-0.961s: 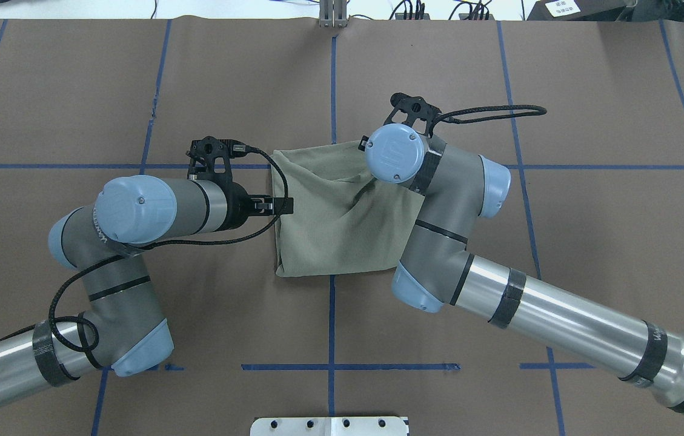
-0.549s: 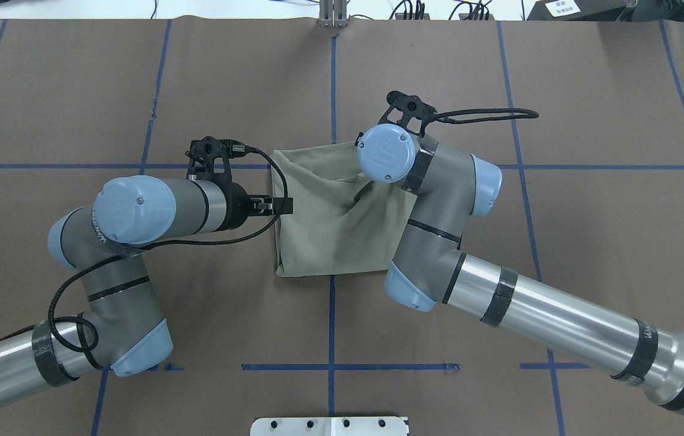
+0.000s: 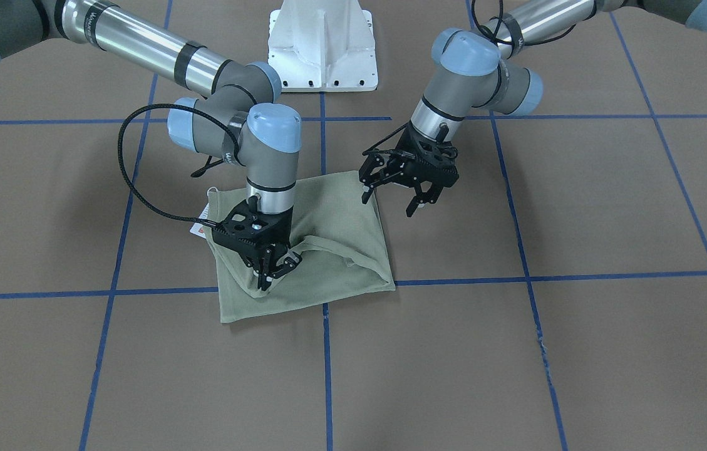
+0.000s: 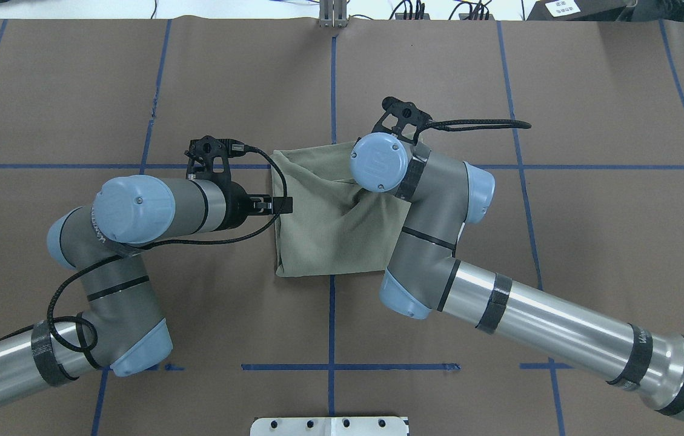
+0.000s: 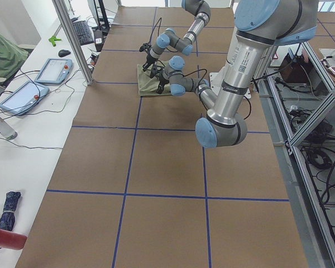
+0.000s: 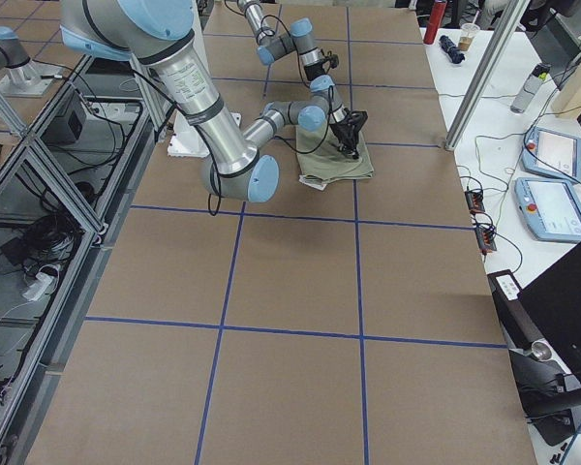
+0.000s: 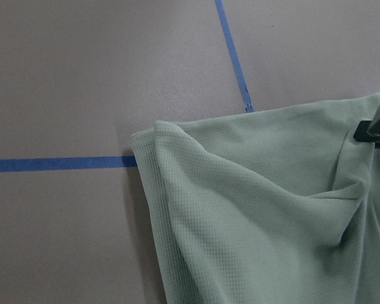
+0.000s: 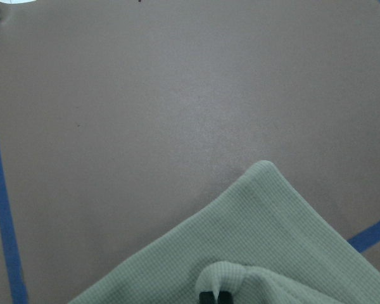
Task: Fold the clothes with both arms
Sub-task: 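Lay the folded end on the far edge with both grippers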
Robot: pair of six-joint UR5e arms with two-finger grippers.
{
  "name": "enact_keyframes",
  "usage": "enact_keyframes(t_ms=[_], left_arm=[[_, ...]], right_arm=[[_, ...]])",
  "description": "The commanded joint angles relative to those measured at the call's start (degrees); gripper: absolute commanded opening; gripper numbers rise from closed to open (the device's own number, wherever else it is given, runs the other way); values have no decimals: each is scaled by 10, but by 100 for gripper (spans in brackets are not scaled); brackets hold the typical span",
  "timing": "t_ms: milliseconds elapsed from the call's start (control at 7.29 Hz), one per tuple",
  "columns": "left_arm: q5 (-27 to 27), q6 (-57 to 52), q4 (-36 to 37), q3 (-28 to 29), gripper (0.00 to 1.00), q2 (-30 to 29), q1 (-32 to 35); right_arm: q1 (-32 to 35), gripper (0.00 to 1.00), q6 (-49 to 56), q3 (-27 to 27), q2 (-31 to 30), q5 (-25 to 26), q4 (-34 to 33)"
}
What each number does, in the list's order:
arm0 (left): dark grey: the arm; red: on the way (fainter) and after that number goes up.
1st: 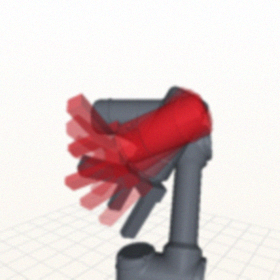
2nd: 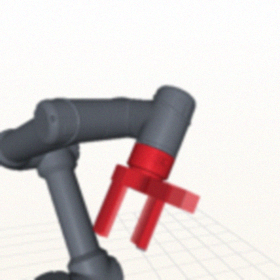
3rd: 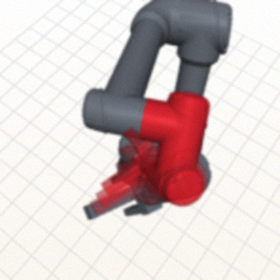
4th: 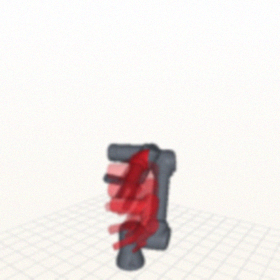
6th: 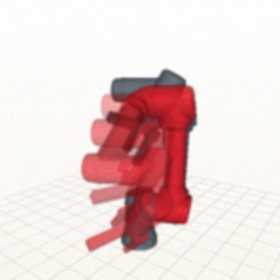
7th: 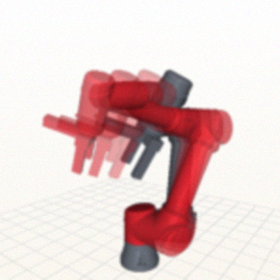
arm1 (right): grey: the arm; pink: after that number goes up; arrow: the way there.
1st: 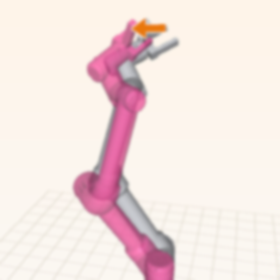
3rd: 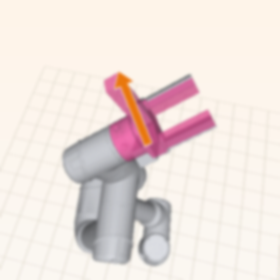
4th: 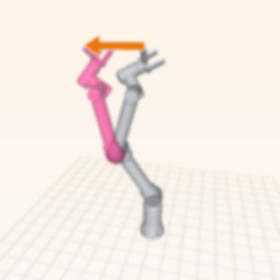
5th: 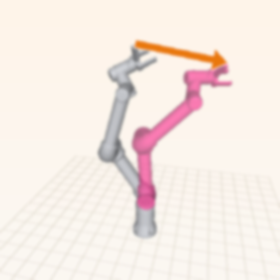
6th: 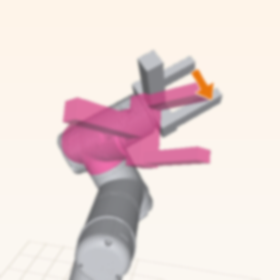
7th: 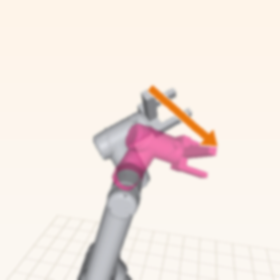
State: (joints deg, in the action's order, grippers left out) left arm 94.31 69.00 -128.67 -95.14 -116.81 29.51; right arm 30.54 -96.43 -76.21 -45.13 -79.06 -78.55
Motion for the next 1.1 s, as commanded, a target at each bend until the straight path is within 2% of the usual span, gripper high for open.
enact_keyframes(t_ms=[0, 412, 686, 823, 961], left_arm=[[0, 2, 0, 0, 100, 0, 0], [0, 3, 0, 0, 100, 0, -1], [-1, 4, 0, 0, 100, 0, -1], [-2, 3, 1, 4, 100, 1, -1], [-2, 3, 8, 6, 100, -1, -2]], right_arm=[[0, 0, -3, -1, 3, 7, -5], [19, 0, 12, 0, 2, 34, -77], [17, 0, 17, 0, 4, 44, -86], [14, 99, 51, 3, 7, 45, -87], [11, 100, 95, 4, 15, 49, -83]])
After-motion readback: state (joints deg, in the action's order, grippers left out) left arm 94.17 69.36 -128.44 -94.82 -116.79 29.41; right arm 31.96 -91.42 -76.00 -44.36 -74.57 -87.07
